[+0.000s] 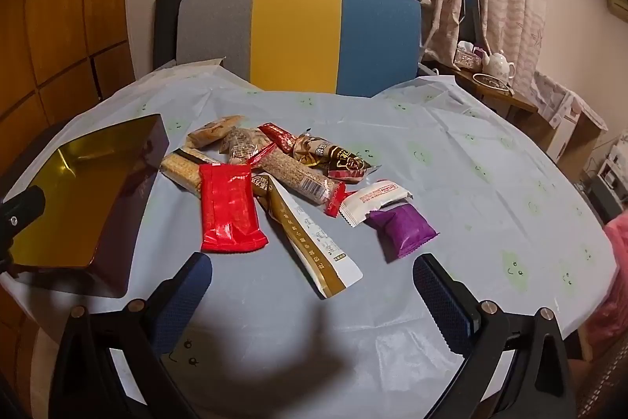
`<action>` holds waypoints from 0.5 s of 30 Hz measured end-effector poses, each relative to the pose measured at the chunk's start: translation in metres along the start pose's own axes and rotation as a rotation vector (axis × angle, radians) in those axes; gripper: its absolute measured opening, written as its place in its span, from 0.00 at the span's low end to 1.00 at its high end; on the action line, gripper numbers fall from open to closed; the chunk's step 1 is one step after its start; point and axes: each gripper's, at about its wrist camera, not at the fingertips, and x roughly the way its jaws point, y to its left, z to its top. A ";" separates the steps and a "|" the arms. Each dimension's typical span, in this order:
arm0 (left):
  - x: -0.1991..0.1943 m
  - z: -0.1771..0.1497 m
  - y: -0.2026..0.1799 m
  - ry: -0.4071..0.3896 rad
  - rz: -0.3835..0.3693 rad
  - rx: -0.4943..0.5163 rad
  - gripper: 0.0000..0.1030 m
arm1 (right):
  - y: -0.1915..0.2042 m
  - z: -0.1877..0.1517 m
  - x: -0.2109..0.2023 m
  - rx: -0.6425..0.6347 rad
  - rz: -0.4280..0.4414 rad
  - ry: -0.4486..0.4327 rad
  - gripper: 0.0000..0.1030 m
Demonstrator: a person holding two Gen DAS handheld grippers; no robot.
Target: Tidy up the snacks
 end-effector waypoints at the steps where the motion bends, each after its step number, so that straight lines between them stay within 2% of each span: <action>1: 0.000 0.001 0.000 -0.003 0.005 0.001 0.79 | 0.000 0.000 0.000 0.002 -0.001 0.002 1.00; 9: 0.004 -0.004 0.001 -0.003 0.032 0.002 0.79 | 0.003 -0.001 -0.001 0.015 0.007 0.026 1.00; 10: 0.006 -0.005 0.002 -0.001 0.033 0.000 0.79 | 0.006 0.000 -0.009 -0.032 -0.007 -0.039 1.00; 15: 0.005 -0.003 0.005 0.010 0.037 -0.004 0.79 | 0.007 -0.003 -0.006 -0.050 0.010 -0.047 1.00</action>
